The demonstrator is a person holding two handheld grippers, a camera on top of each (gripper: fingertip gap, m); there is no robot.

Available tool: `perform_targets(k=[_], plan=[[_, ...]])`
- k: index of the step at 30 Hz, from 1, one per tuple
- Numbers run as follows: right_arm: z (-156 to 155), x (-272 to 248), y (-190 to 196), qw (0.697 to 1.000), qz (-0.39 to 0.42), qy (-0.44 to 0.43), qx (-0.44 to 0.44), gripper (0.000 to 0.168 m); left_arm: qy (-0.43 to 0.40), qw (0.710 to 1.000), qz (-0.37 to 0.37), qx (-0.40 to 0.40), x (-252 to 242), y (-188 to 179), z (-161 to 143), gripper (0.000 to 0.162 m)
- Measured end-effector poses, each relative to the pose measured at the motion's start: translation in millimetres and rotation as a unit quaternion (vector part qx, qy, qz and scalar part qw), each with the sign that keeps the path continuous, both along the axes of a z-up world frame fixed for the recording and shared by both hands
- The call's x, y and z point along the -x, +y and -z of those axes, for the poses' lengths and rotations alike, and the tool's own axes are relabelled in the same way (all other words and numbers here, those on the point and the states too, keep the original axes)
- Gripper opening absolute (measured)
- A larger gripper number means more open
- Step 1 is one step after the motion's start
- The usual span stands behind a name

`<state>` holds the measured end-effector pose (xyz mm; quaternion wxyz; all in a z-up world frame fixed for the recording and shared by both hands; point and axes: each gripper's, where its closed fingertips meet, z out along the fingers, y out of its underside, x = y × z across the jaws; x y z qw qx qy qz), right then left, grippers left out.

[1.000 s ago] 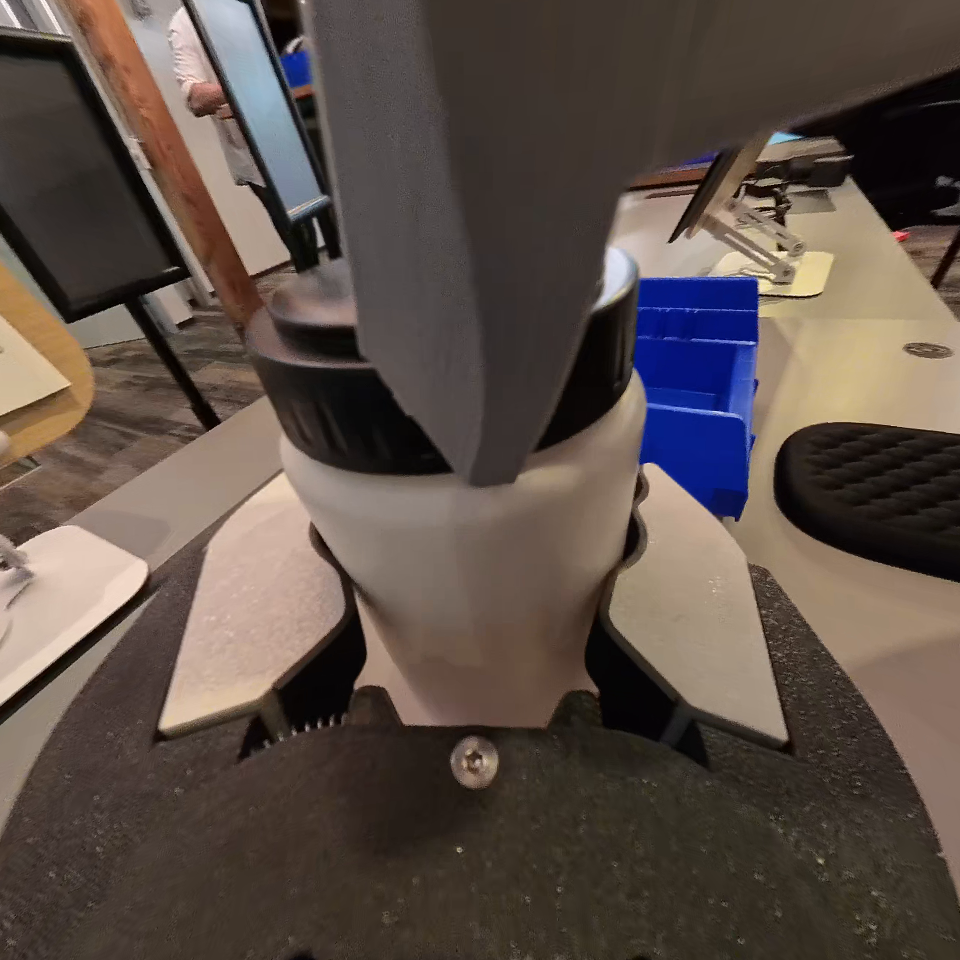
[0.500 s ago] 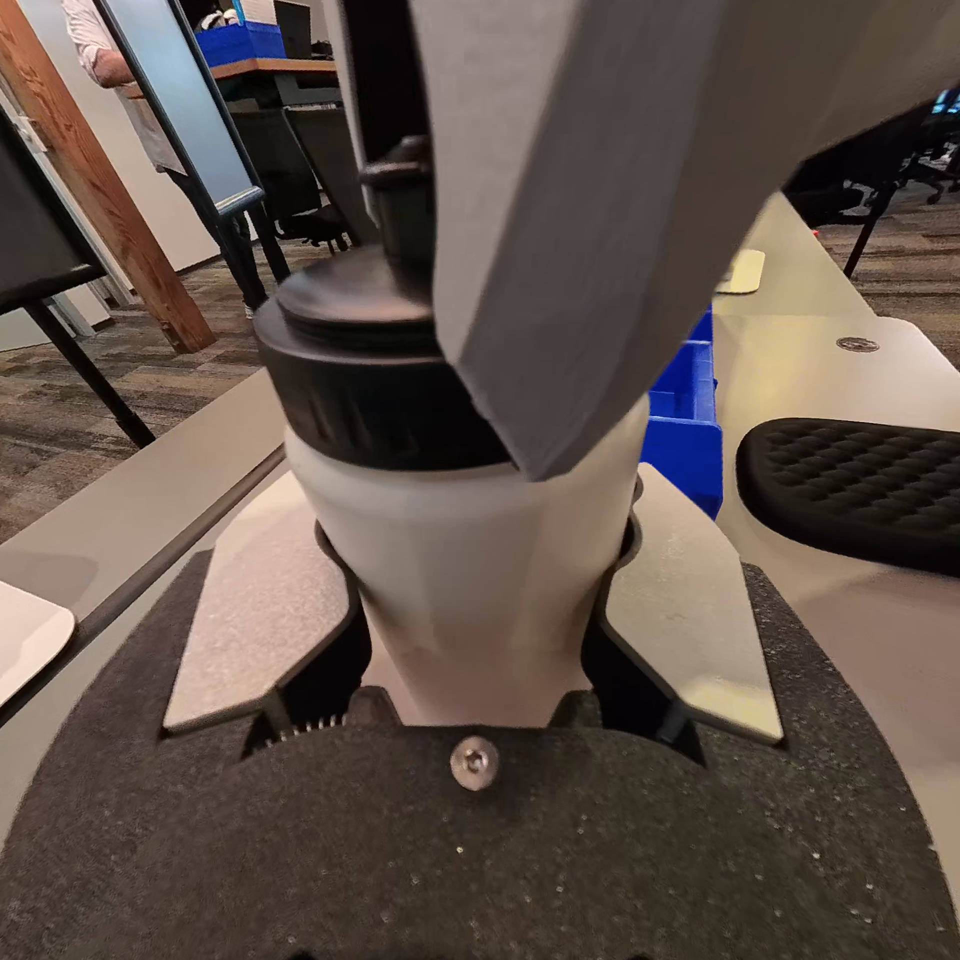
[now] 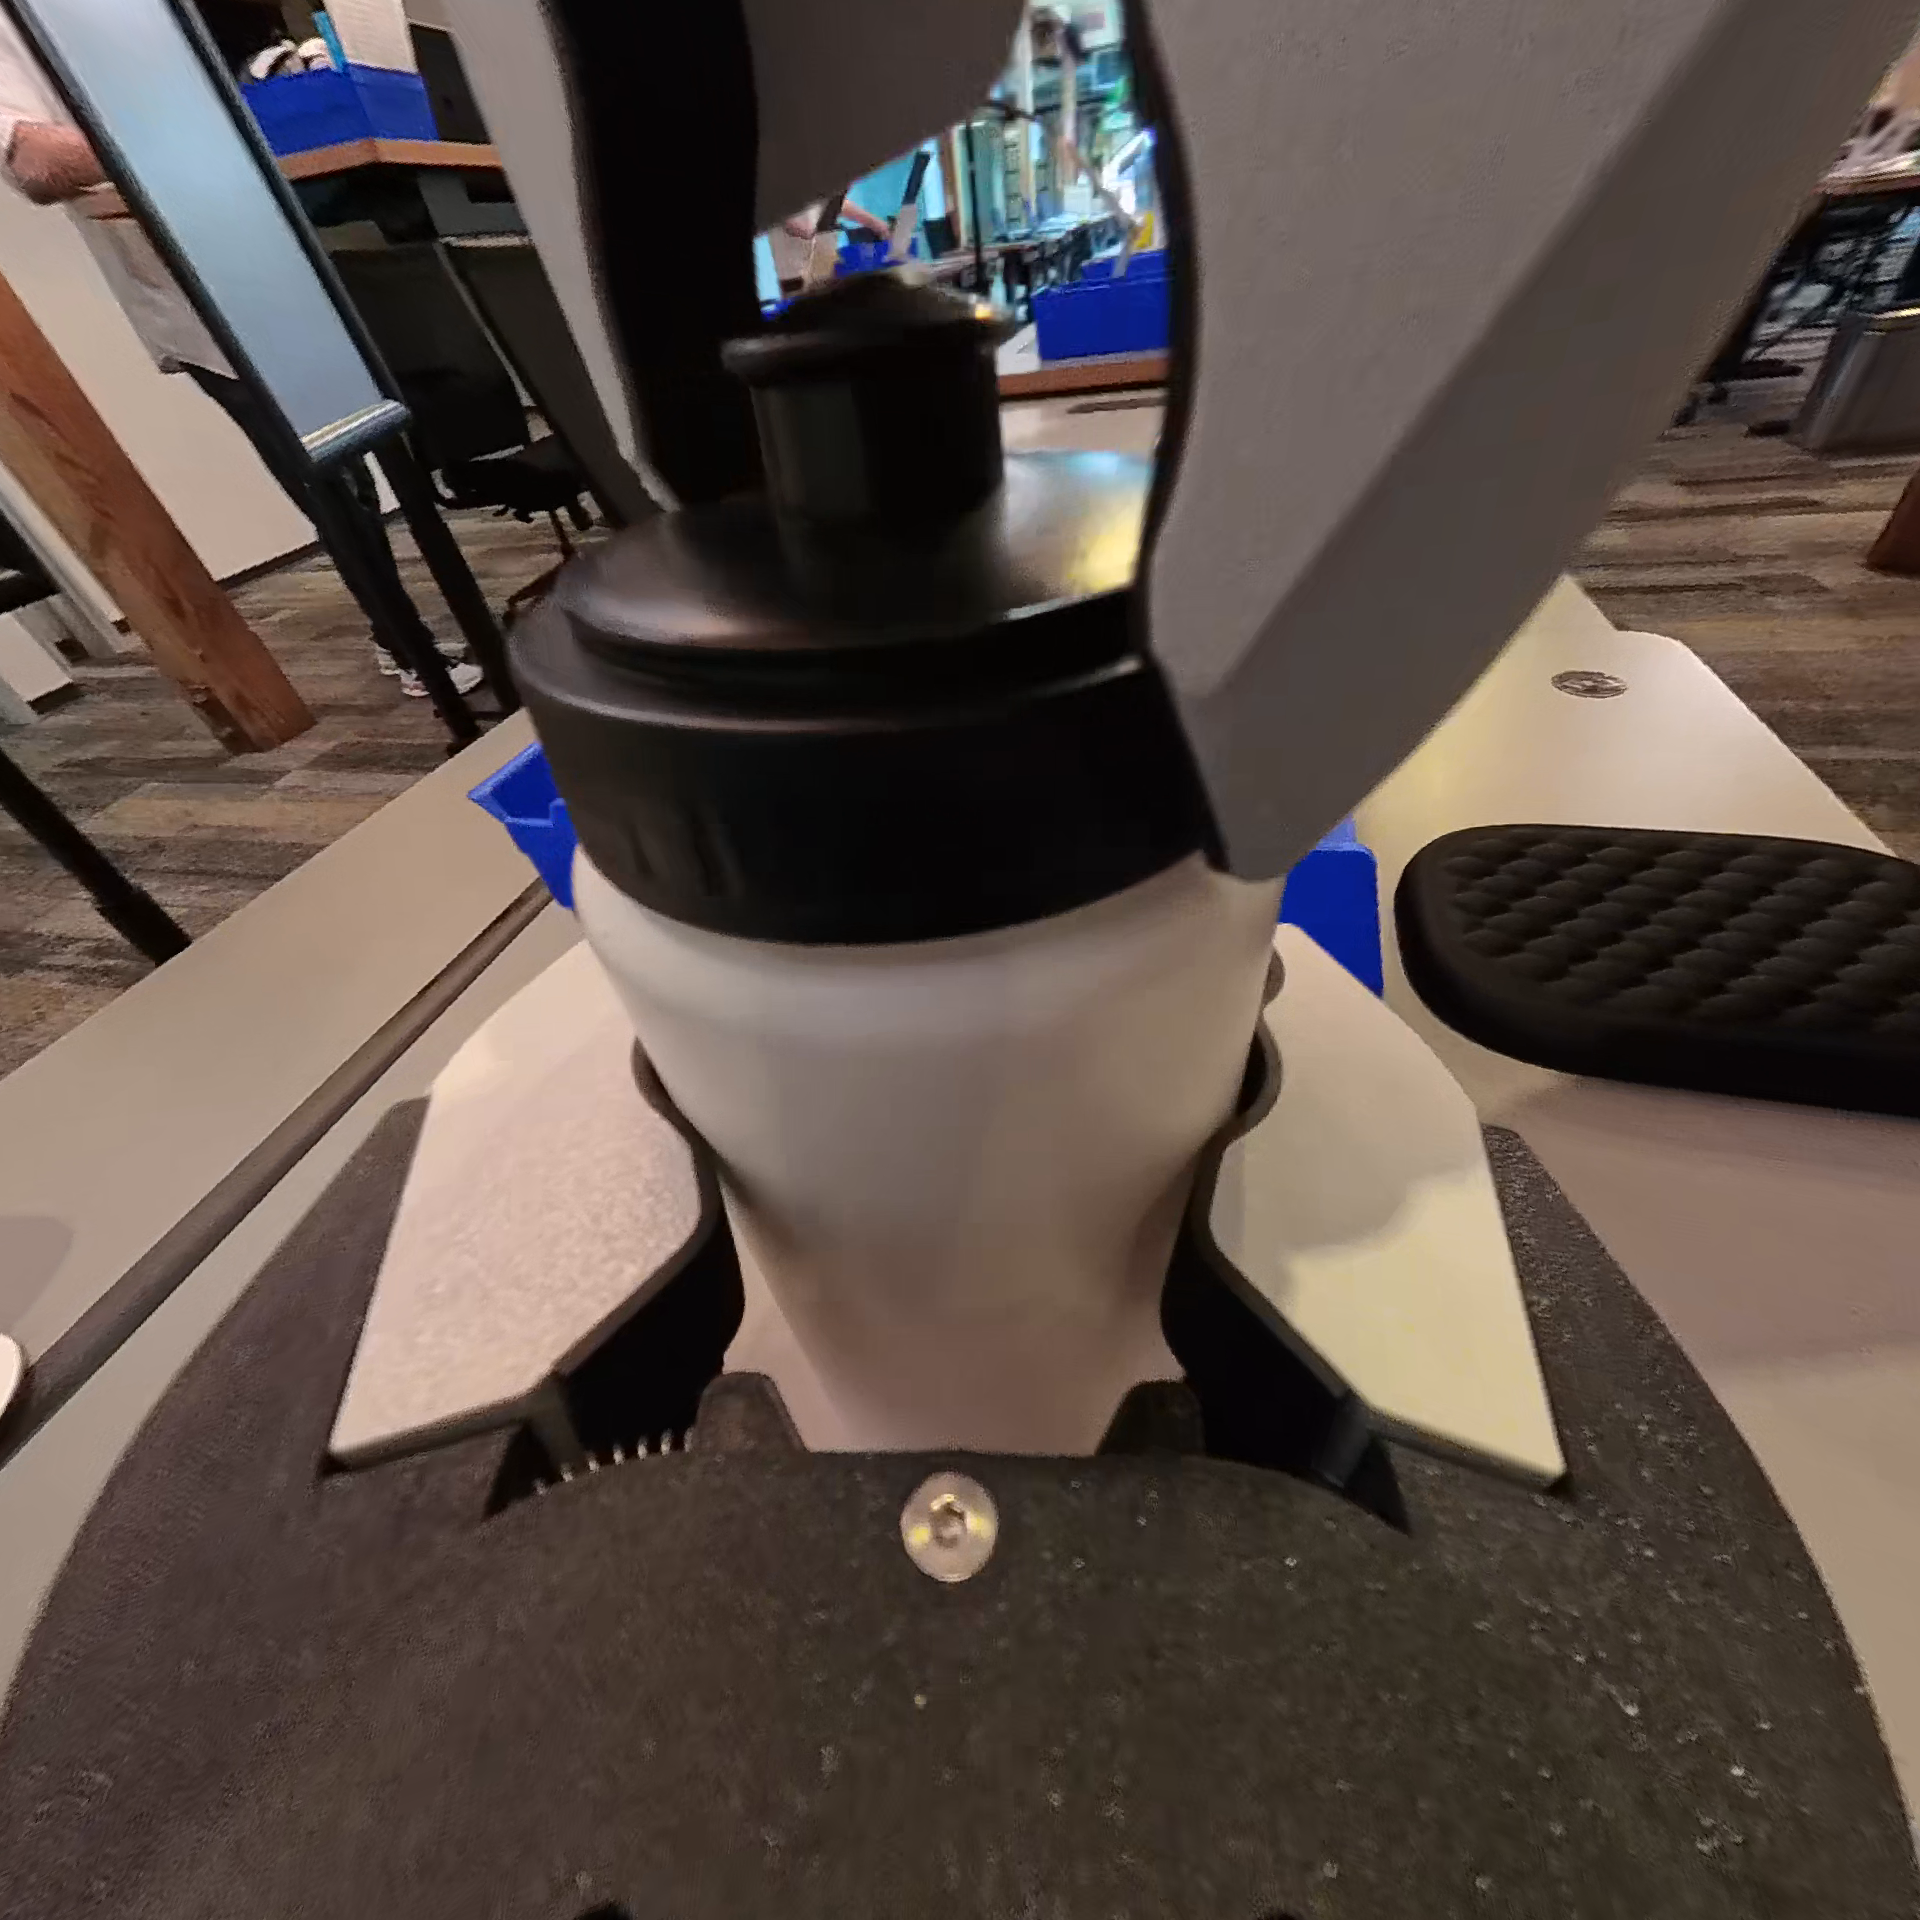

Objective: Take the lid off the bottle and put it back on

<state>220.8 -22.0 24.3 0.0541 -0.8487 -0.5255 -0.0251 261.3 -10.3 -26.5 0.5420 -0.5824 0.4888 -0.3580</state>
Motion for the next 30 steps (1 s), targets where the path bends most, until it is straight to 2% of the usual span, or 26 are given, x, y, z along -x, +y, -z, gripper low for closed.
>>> perform_targets(k=[7,11,15,17,20,24,27,30], plan=[[-0.1,-1.1,-3.9,0.991,-0.129,0.018,-0.009,0.072,-0.014,0.994,0.101,0.024,-0.8,-14.2,-2.8,0.100],[-0.5,-0.1,-12.9,0.974,-0.220,0.055,-0.015,0.072,-0.036,0.977,0.196,0.079,9.2,-30.8,-9.4,0.086],[-2.4,14.2,-14.3,0.969,-0.225,0.098,-0.026,0.072,0.000,0.985,0.165,0.058,21.0,-31.0,-8.8,0.086],[-3.6,23.6,-16.3,0.966,-0.226,0.120,-0.027,0.072,-0.014,0.992,0.117,0.034,29.0,-25.8,-20.7,0.104],[-4.3,29.5,-17.0,0.966,-0.219,0.130,-0.029,0.072,-0.029,0.996,0.087,0.007,40.0,-28.2,-33.0,0.107],[-4.9,32.6,-18.7,0.966,-0.209,0.150,-0.032,0.072,0.003,0.998,0.060,0.006,39.0,-25.9,-11.3,0.112],[-4.4,34.2,-22.6,0.964,-0.205,0.166,-0.029,0.072,-0.007,0.997,0.065,0.046,31.2,-29.3,5.5,0.114],[-4.9,35.2,-25.8,0.961,-0.202,0.188,-0.027,0.072,-0.006,0.998,0.060,0.034,26.1,-32.7,17.1,0.112]])
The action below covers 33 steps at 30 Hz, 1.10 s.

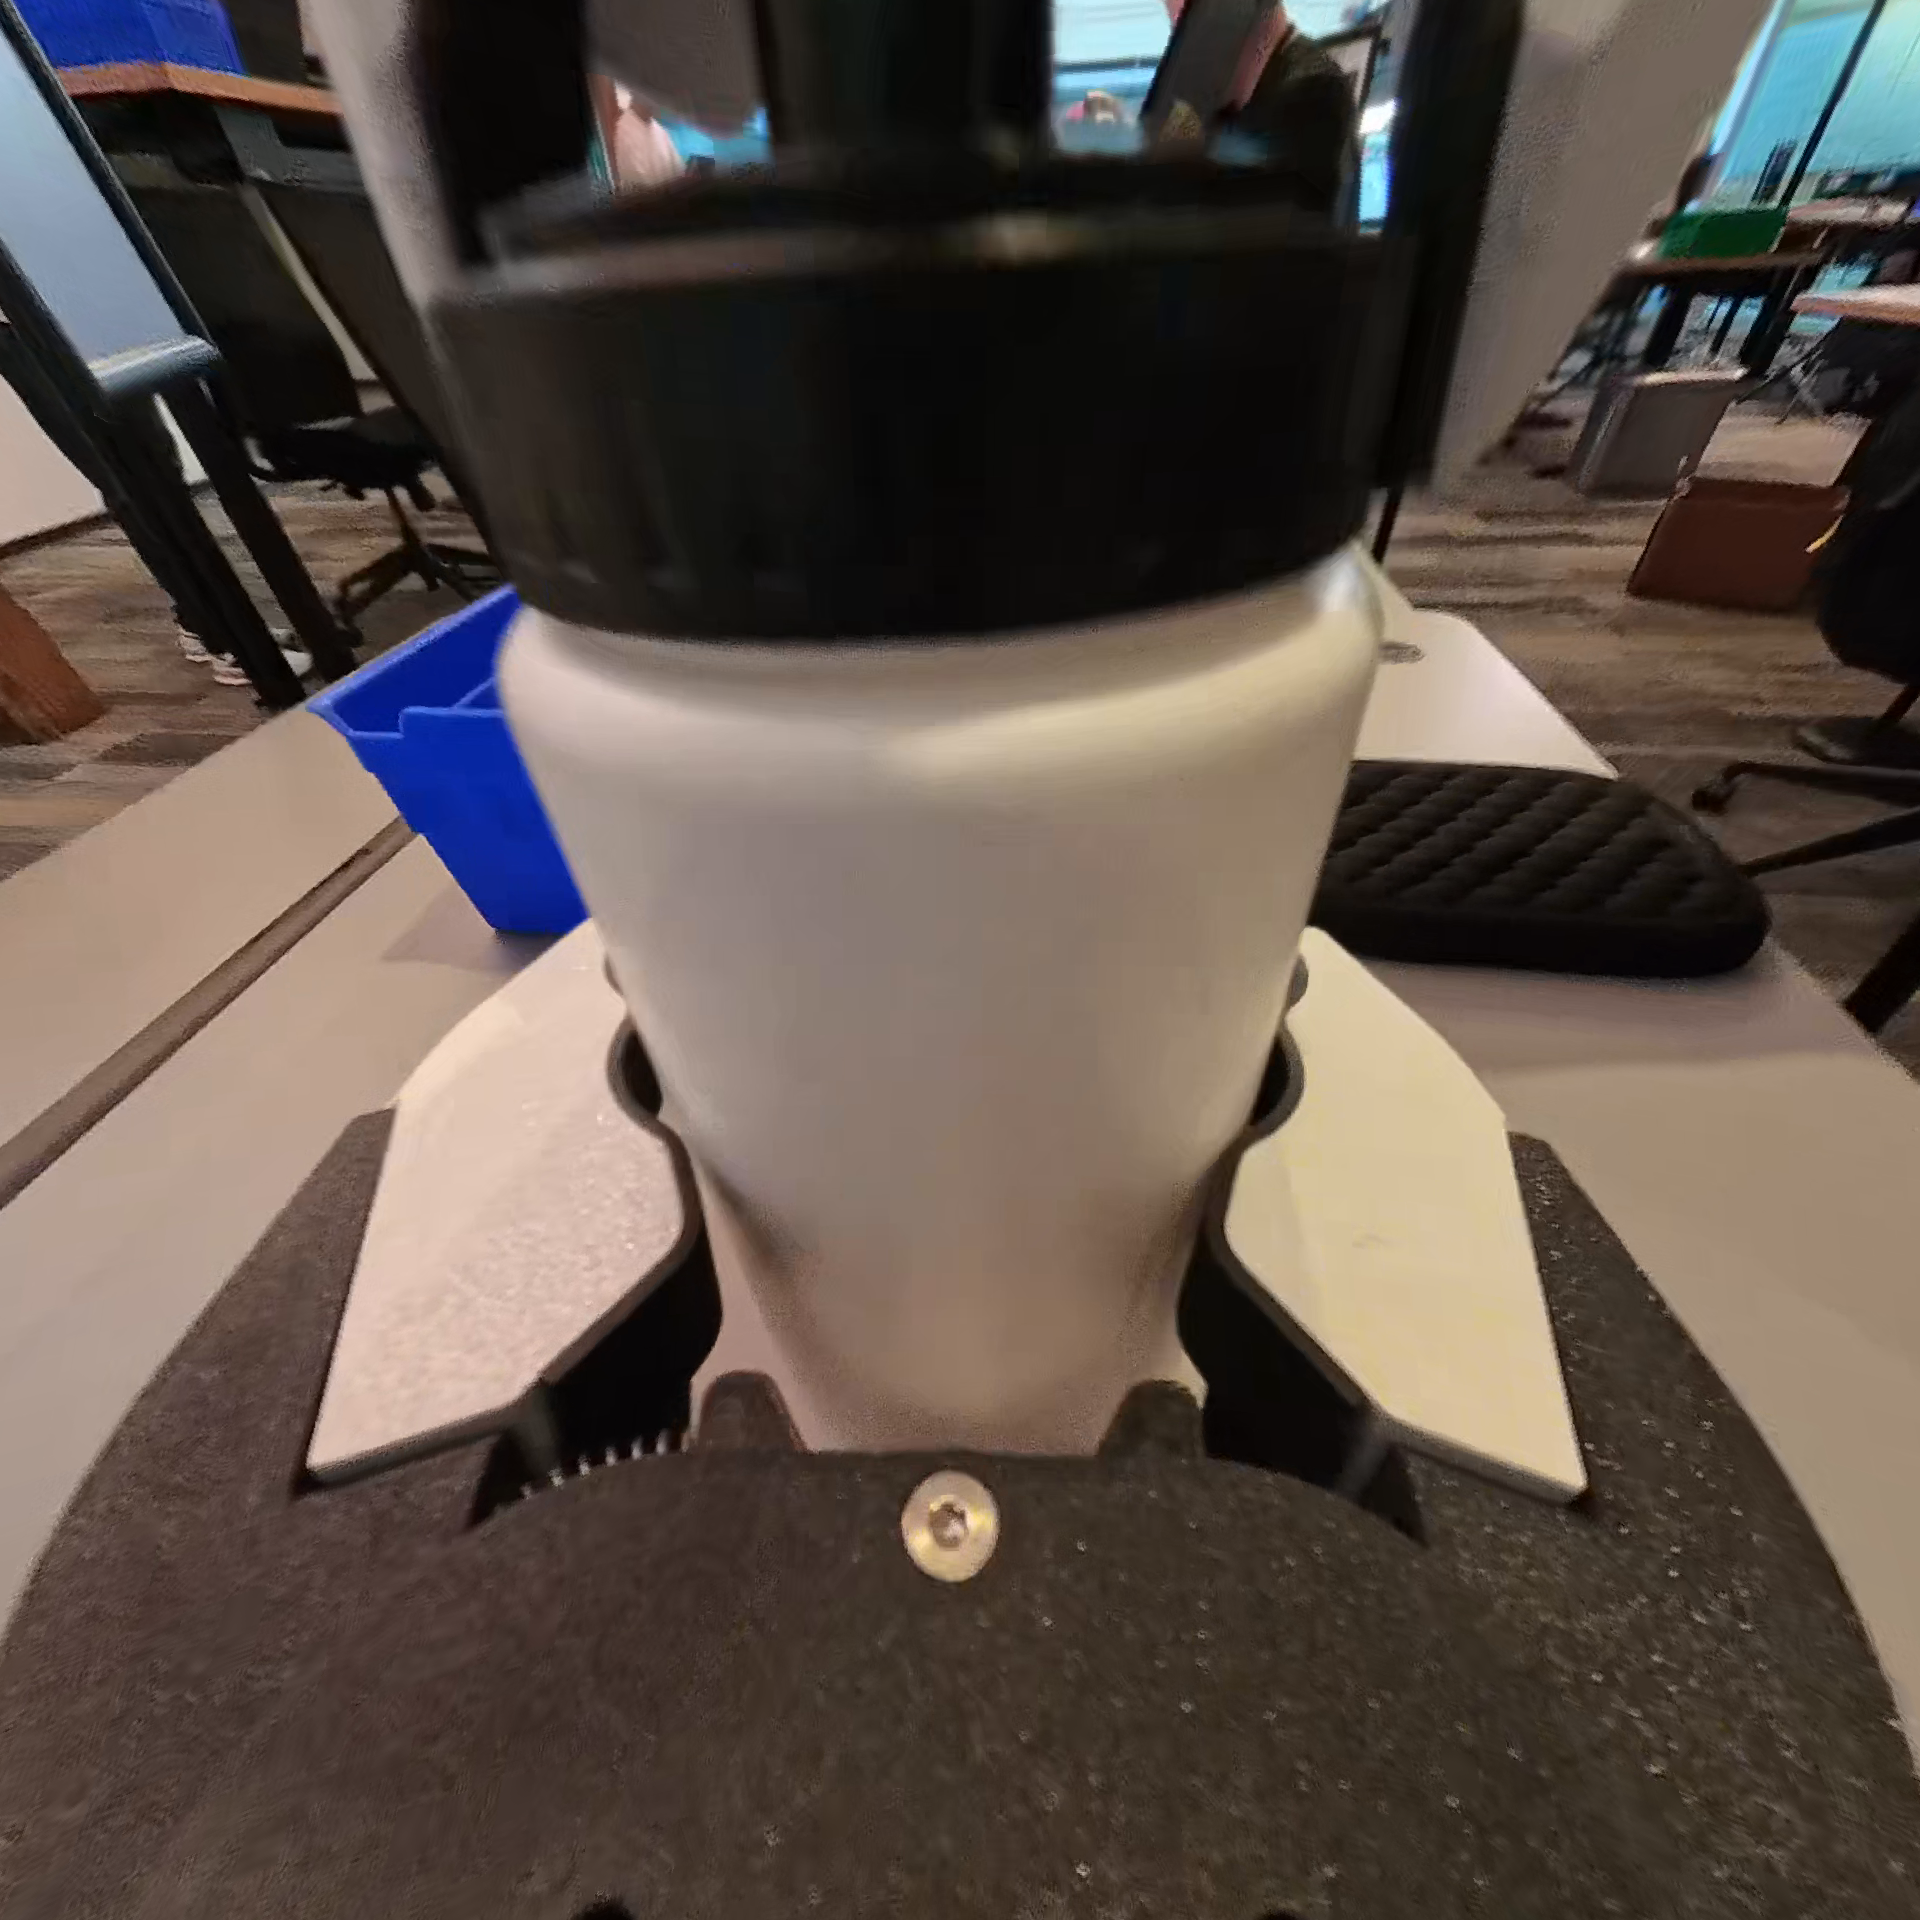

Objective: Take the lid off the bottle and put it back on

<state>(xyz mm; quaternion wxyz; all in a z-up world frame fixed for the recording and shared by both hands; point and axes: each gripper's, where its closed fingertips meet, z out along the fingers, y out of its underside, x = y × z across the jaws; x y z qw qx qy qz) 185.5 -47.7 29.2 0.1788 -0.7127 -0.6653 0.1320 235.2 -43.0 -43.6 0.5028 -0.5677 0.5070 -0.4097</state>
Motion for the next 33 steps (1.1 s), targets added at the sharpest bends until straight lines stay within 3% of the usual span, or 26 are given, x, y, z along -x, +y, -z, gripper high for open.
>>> perform_targets(k=[9,15,21,27,33], plan=[[-1.1,21.3,-1.8,1.000,0.012,0.014,-0.009,0.072,0.035,0.999,-0.016,-0.014,21.2,0.4,4.2,0.105],[-3.6,49.5,11.8,0.988,0.149,-0.041,-0.009,0.080,0.034,0.993,-0.110,-0.004,59.0,14.7,3.7,0.105],[2.3,58.5,9.3,0.968,0.236,-0.078,0.022,0.073,0.024,0.984,-0.176,-0.010,68.1,22.4,3.5,0.105],[2.8,54.8,7.2,0.981,0.169,-0.094,0.000,0.072,0.018,0.990,-0.137,-0.006,61.8,18.0,4.2,0.103],[2.1,49.7,-0.8,0.995,-0.047,-0.083,-0.035,0.072,0.005,1.000,-0.011,-0.004,49.9,1.2,2.7,0.102]])
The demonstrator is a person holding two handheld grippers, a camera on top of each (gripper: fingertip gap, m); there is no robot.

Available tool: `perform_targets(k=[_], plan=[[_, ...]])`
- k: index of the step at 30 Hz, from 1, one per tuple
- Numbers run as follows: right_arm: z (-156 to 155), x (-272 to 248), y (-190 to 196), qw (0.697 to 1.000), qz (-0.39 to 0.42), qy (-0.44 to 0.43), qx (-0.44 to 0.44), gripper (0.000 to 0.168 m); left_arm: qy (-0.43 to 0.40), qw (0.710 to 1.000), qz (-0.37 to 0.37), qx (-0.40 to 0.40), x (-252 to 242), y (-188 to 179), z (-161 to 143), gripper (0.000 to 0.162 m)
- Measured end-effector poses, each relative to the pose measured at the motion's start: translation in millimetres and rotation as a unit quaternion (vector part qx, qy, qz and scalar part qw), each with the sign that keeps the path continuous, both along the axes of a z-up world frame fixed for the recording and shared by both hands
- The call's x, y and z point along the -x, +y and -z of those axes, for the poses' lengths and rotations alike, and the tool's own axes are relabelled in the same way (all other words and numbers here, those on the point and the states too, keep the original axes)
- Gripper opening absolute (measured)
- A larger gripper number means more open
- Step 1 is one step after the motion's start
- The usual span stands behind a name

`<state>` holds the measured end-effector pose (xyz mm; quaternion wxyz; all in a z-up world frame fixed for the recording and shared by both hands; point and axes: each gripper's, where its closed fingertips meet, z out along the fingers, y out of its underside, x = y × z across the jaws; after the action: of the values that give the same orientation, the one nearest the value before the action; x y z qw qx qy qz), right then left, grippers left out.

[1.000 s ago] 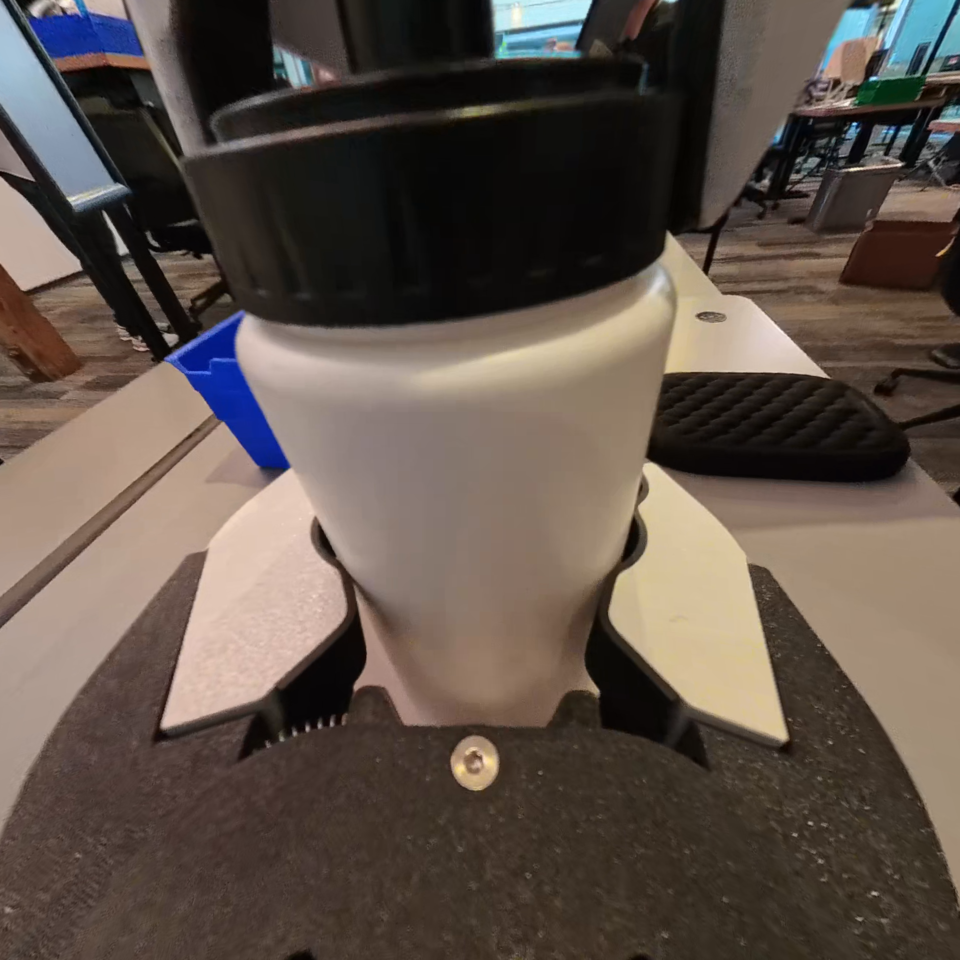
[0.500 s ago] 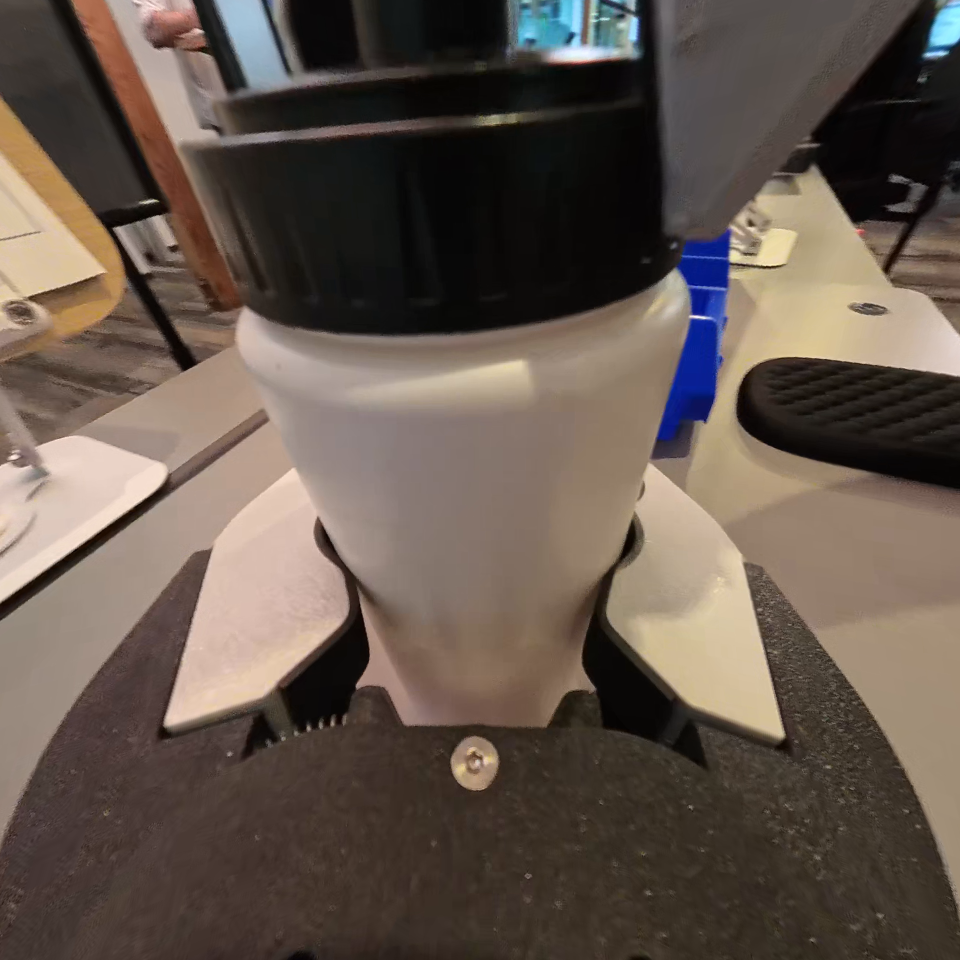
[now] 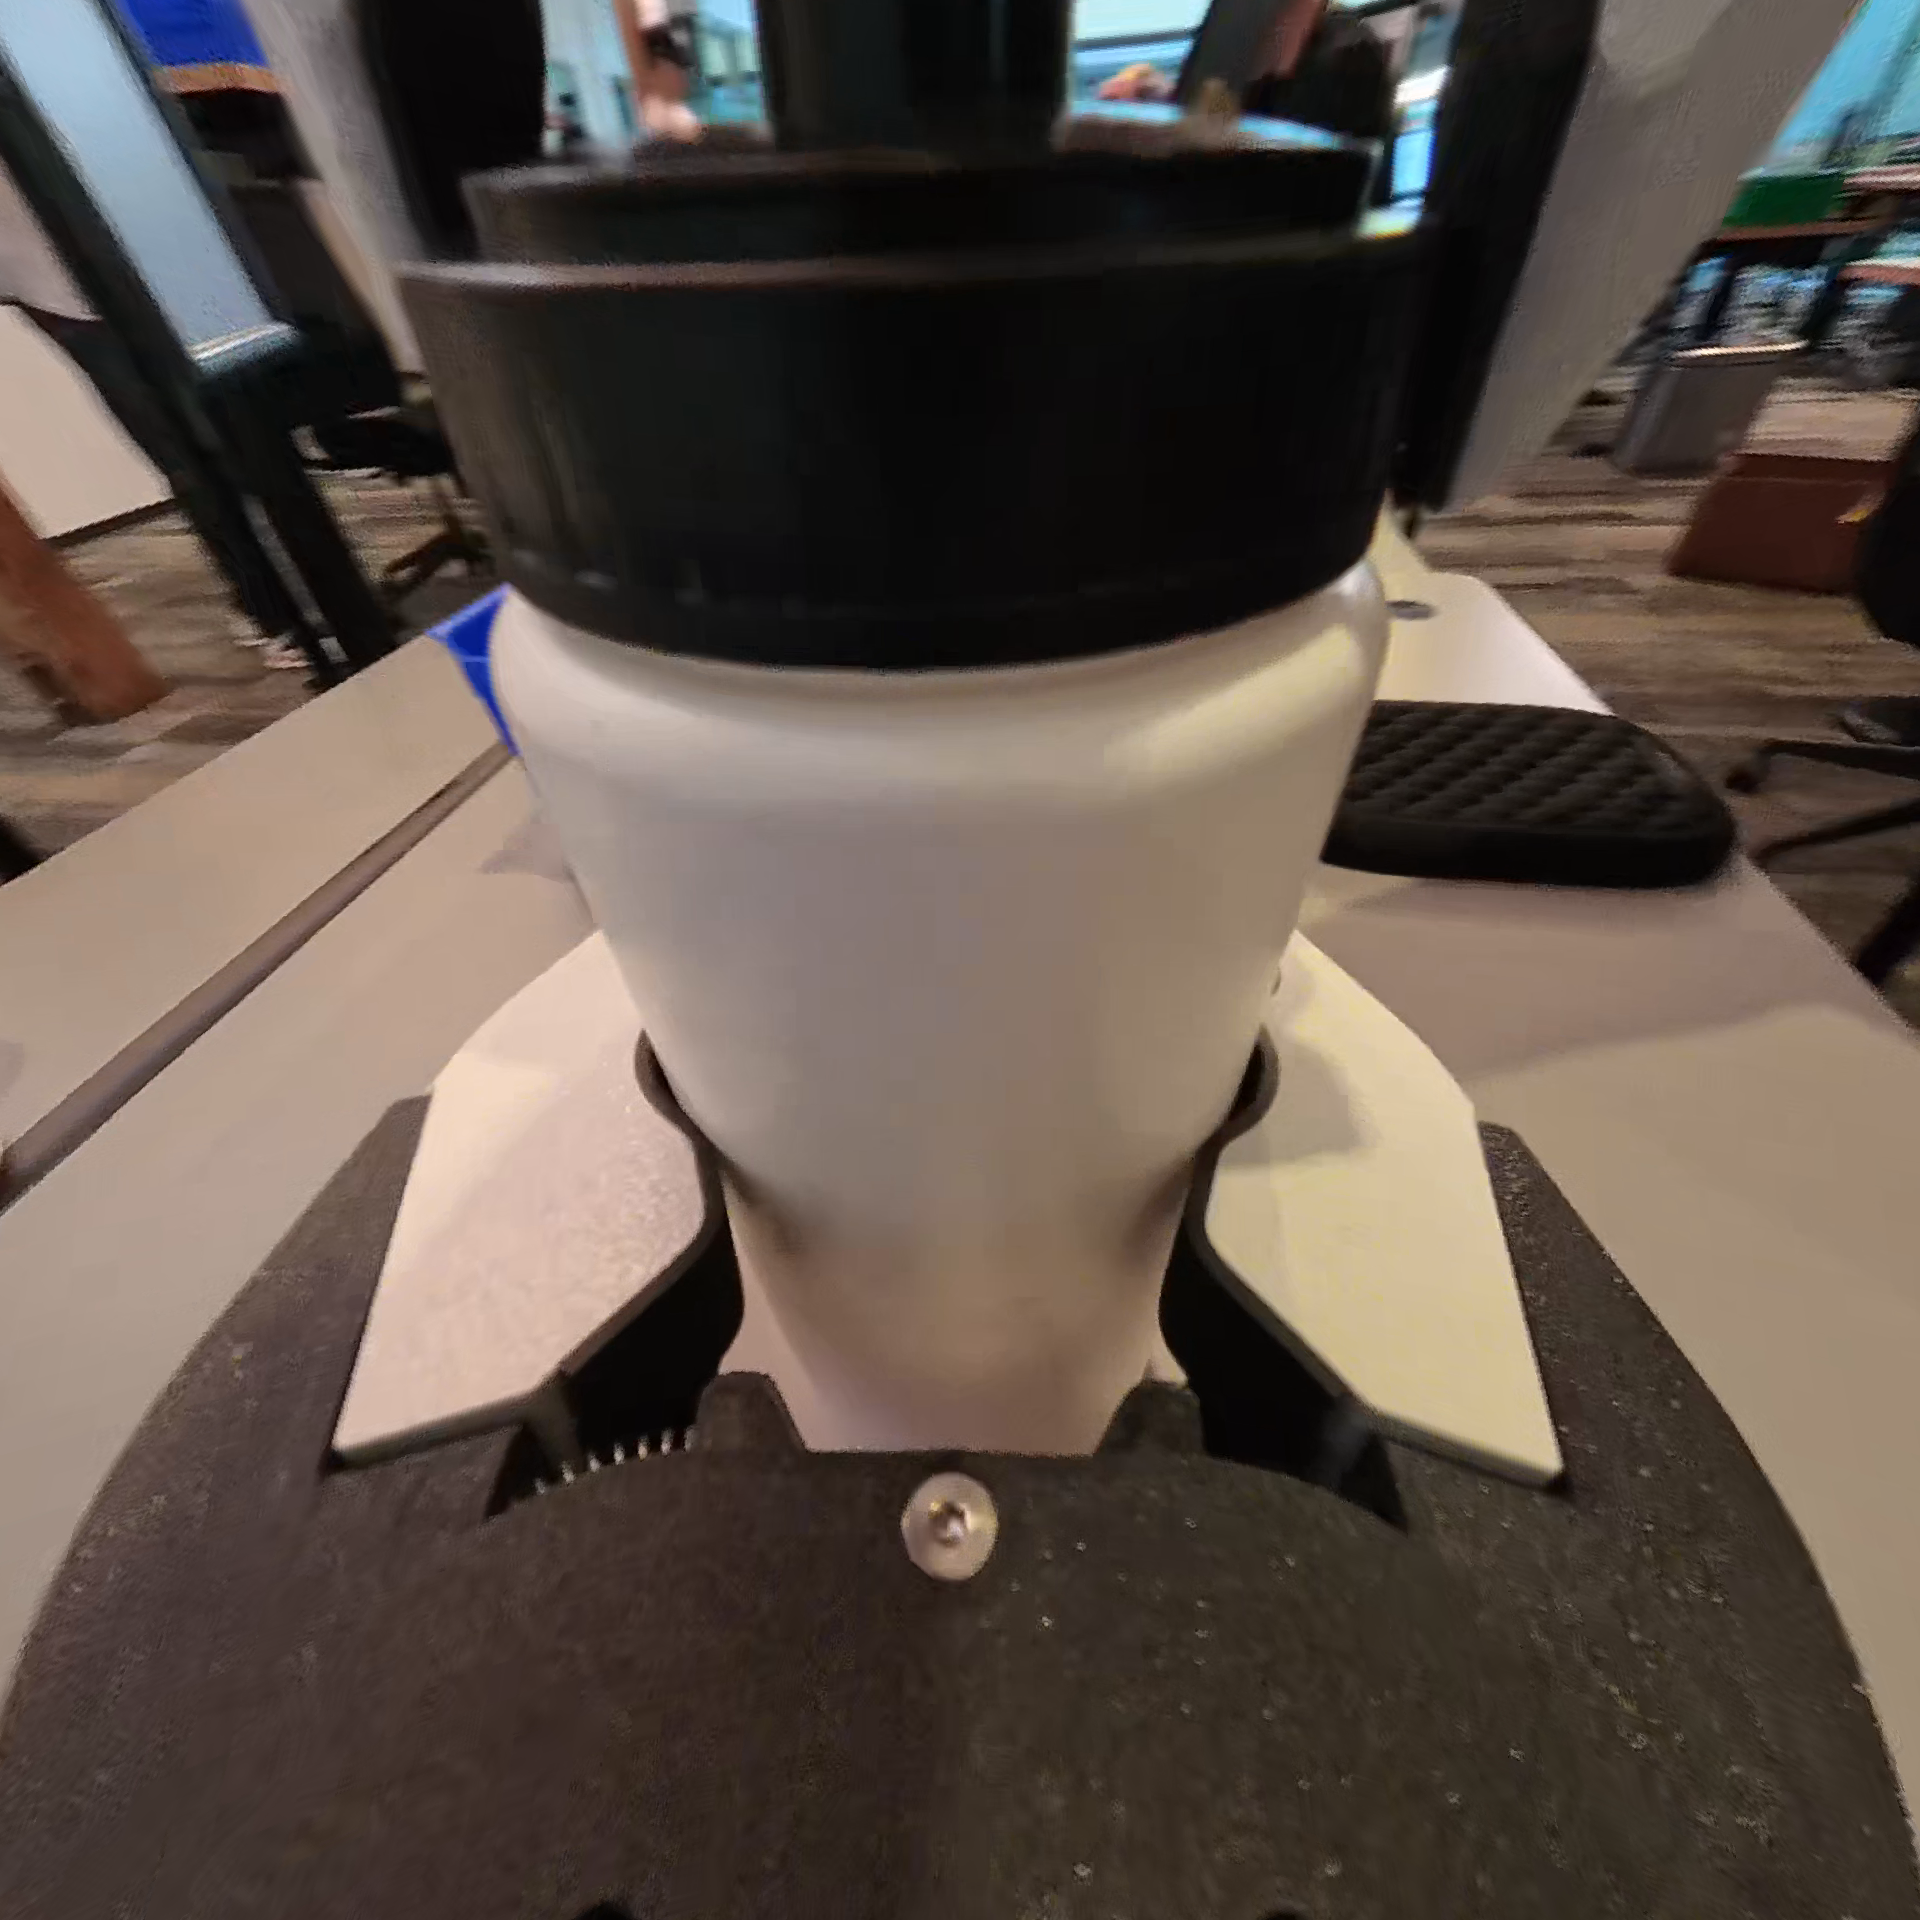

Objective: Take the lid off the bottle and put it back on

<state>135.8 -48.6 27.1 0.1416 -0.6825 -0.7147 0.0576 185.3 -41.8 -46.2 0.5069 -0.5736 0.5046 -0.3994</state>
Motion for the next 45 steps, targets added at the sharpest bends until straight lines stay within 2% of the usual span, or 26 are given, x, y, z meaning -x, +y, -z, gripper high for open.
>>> perform_targets(k=[3,7,11,15,16,20,23,24,27,30,35,37,38,40,44,45], plan=[[-0.9,-1.0,1.8,1.000,-0.010,0.019,0.000,0.073,-0.004,1.000,0.007,0.008,-1.1,0.2,0.2,0.102],[-4.4,-6.7,10.3,0.994,0.107,0.004,-0.011,0.082,0.004,0.998,-0.062,0.007,0.0,9.4,1.2,0.102],[-8.6,-3.1,14.5,0.973,0.229,0.008,-0.016,0.082,0.015,0.992,-0.128,0.008,2.5,16.7,2.3,0.102],[0.6,-9.9,9.4,0.957,0.288,-0.033,0.010,0.080,0.022,0.987,-0.161,0.013,3.0,18.4,3.4,0.102],[1.8,-9.0,6.8,0.959,0.280,-0.036,0.019,0.072,0.026,0.987,-0.158,0.015,2.4,17.6,4.0,0.102],[1.5,-11.6,2.6,0.984,0.161,-0.072,-0.006,0.072,0.026,0.991,-0.129,0.014,-1.1,12.5,4.3,0.102],[1.1,-14.0,-2.5,0.997,-0.010,-0.077,-0.024,0.073,0.026,0.996,-0.090,0.006,-6.2,5.8,3.9,0.102],[1.1,-13.3,-1.8,0.997,-0.033,-0.063,-0.021,0.073,0.024,0.996,-0.082,0.009,-7.2,5.0,3.8,0.102],[1.2,-11.4,2.6,0.999,-0.003,-0.032,0.006,0.073,0.021,0.996,-0.088,0.021,-6.3,8.5,4.2,0.102],[-1.1,-10.5,7.9,0.996,0.080,-0.029,0.004,0.082,0.028,0.994,-0.103,0.023,-5.9,10.0,5.1,0.102],[-1.8,-11.3,14.4,0.968,0.245,-0.044,0.002,0.084,0.037,0.989,-0.142,0.027,-4.6,14.5,6.1,0.102],[1.7,-13.7,9.9,0.959,0.276,-0.055,0.031,0.082,0.041,0.988,-0.145,0.027,-4.7,14.8,6.4,0.102],[2.4,-13.5,7.1,0.959,0.274,-0.058,0.045,0.073,0.042,0.988,-0.143,0.027,-5.0,14.6,6.5,0.102],[2.3,-14.7,6.6,0.972,0.223,-0.072,0.034,0.074,0.042,0.989,-0.140,0.027,-5.5,14.3,6.4,0.102],[1.0,-14.3,1.1,0.996,0.012,-0.090,-0.020,0.074,0.044,0.992,-0.120,0.019,-7.2,10.6,6.1,0.102],[0.3,-14.0,1.4,0.996,-0.005,-0.083,-0.026,0.073,0.047,0.992,-0.119,0.020,-7.4,10.5,6.4,0.102]])
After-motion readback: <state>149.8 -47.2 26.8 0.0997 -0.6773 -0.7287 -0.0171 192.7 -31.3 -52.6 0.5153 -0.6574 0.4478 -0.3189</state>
